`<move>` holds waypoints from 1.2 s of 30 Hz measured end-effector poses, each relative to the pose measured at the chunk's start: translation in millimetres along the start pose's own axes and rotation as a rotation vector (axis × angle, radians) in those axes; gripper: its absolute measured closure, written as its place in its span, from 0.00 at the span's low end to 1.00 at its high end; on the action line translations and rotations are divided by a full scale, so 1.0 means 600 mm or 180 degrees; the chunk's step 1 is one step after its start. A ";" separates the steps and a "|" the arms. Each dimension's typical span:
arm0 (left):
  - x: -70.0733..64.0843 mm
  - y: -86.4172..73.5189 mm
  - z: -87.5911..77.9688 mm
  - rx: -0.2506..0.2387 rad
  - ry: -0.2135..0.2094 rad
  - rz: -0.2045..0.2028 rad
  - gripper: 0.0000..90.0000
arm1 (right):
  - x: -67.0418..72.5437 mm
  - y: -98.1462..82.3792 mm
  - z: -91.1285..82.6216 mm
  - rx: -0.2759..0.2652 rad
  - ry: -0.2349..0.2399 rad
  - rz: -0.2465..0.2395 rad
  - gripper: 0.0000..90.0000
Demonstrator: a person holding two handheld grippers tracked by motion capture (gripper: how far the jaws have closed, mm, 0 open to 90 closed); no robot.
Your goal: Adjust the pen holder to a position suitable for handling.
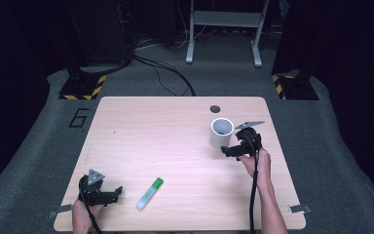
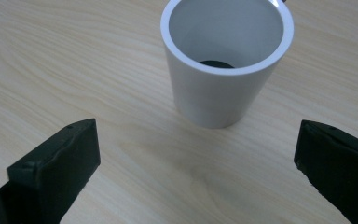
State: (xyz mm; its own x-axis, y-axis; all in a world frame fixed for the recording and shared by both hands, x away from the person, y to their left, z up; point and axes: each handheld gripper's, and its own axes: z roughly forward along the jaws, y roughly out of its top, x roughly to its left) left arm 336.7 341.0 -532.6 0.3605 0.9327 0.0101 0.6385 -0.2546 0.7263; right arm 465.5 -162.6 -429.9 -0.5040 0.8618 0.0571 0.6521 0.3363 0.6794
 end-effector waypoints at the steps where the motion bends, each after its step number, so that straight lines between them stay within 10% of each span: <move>1: 0.000 0.000 0.000 -0.0002 0.0002 -0.0004 0.00 | -0.001 0.003 0.003 0.0013 -0.0009 0.0009 0.00; 36: -0.001 0.000 0.001 -0.0017 -0.0001 -0.0017 0.00 | -0.028 0.073 0.123 0.0152 -0.0112 0.0178 0.03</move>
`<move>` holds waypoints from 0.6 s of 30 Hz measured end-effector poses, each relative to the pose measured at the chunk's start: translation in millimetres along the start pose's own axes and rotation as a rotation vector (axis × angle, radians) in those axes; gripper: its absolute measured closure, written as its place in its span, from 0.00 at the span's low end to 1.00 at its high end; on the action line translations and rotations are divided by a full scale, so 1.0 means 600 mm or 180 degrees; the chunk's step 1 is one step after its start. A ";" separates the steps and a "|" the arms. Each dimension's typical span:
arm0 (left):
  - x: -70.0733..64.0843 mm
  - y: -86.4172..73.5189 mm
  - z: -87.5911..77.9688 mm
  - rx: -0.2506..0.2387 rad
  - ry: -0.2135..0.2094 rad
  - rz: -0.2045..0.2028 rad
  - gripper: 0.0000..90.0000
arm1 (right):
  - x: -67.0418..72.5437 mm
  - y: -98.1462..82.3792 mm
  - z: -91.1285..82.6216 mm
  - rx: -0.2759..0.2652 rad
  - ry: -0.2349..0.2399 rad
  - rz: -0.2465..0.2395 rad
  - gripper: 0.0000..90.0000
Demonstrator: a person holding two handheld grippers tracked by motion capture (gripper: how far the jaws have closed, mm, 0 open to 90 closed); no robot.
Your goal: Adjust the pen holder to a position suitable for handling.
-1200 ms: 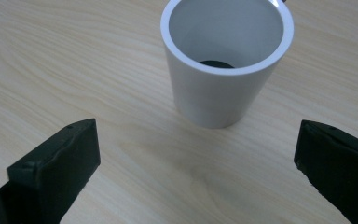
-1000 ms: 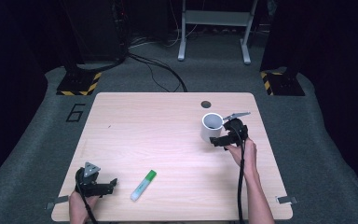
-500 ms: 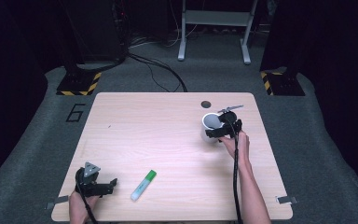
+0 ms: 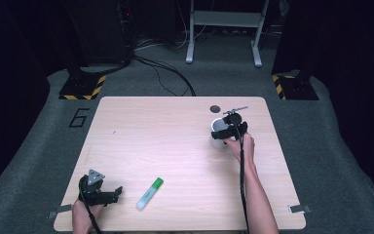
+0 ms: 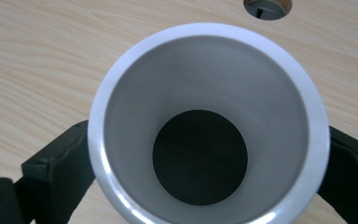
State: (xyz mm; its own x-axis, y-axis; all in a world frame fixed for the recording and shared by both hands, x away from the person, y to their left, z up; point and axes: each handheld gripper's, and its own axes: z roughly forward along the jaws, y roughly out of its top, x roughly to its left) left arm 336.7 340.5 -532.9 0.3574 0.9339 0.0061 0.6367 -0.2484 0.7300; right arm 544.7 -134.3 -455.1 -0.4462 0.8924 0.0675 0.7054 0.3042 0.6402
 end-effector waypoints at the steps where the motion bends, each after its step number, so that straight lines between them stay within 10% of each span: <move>1: 0.000 0.000 0.000 0.0000 0.0000 0.0000 0.00 | 0.000 0.000 0.000 0.0000 0.0000 0.0000 0.03; 18: 0.000 0.000 0.000 0.0002 -0.0004 -0.0001 0.00 | 0.005 -0.001 0.007 -0.0043 -0.0079 -0.0047 0.06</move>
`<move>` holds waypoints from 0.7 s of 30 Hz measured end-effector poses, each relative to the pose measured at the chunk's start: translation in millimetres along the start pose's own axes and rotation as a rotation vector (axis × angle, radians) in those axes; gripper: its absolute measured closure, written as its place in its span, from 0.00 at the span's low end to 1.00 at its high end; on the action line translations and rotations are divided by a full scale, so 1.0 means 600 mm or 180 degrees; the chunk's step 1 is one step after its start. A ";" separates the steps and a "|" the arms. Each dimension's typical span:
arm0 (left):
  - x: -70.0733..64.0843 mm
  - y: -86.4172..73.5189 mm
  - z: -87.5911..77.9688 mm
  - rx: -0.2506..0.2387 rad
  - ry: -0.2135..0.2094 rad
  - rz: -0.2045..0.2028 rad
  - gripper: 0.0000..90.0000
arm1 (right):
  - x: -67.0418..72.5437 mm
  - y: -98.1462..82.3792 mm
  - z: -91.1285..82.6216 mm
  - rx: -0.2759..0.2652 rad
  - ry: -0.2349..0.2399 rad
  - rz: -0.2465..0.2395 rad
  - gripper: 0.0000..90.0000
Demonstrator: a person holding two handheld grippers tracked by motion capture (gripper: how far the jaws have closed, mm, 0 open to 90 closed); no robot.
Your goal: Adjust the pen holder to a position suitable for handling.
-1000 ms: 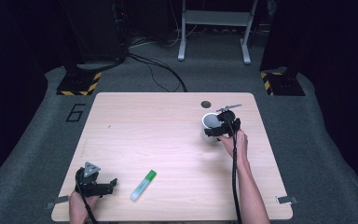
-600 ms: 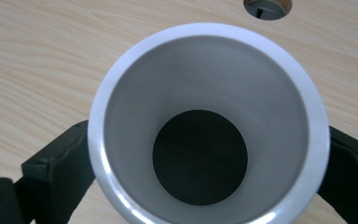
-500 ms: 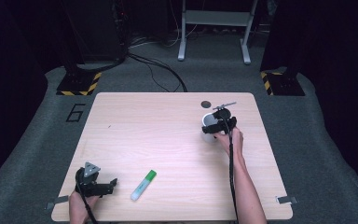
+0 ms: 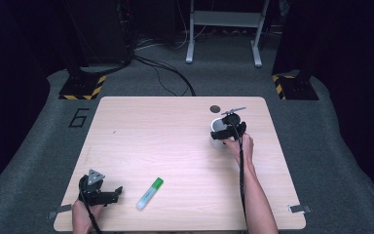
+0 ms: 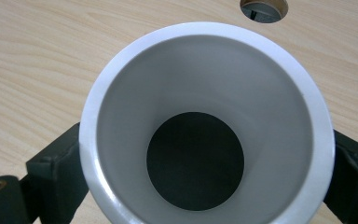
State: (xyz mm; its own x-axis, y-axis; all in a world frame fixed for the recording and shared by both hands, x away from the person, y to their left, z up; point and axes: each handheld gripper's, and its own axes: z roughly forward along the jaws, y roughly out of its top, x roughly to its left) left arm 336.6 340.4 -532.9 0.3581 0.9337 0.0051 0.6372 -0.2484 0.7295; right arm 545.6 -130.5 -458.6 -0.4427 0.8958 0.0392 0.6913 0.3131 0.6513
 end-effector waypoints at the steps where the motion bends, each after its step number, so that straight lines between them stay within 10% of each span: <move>1: 0.000 0.000 0.000 -0.0002 0.0001 0.0003 0.00 | 0.000 0.000 0.000 -0.0011 0.0000 -0.0016 0.06; 21: 0.000 0.000 0.000 -0.0006 0.0004 0.0005 0.00 | 0.035 0.001 0.003 0.0018 0.0124 -0.0149 0.06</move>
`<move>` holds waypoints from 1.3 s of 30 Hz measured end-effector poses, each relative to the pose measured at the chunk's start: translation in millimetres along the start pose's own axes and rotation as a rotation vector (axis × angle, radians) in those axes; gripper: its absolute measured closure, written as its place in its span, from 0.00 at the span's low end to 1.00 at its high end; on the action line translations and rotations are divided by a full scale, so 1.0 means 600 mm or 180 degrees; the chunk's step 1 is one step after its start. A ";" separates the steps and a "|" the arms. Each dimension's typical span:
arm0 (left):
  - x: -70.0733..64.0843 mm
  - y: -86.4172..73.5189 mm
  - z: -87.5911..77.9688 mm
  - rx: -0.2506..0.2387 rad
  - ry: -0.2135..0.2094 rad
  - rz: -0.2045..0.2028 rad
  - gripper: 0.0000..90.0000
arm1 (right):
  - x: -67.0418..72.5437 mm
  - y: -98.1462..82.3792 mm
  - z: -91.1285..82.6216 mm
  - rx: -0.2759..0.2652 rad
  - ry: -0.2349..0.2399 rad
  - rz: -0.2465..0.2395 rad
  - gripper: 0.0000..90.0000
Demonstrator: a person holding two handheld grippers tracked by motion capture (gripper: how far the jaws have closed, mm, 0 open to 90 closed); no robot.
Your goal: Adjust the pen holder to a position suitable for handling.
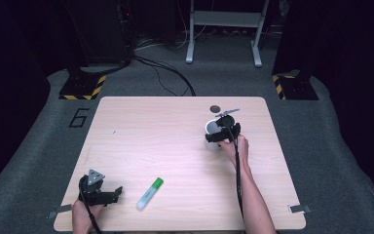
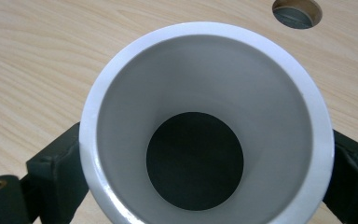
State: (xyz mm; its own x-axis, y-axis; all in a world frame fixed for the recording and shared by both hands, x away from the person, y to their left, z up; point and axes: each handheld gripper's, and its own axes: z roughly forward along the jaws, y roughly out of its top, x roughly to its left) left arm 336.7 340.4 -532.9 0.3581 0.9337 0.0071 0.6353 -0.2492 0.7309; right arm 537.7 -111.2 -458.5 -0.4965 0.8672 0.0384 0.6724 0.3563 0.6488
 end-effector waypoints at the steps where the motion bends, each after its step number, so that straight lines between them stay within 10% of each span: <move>1: 0.000 0.000 0.000 0.0000 0.0000 0.0000 0.00 | 0.002 0.000 0.000 0.0011 0.0002 -0.0016 0.06; 39: 0.000 0.000 0.000 0.0001 -0.0003 0.0002 0.00 | 0.106 0.012 0.018 0.0001 0.0306 -0.0386 0.06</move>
State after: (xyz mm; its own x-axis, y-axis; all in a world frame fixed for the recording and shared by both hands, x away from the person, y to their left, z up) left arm 336.7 340.5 -532.9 0.3591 0.9333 0.0070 0.6352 -0.2499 0.7308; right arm 516.9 -49.8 -459.6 -0.6244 0.7805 0.0322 0.6044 0.4566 0.6529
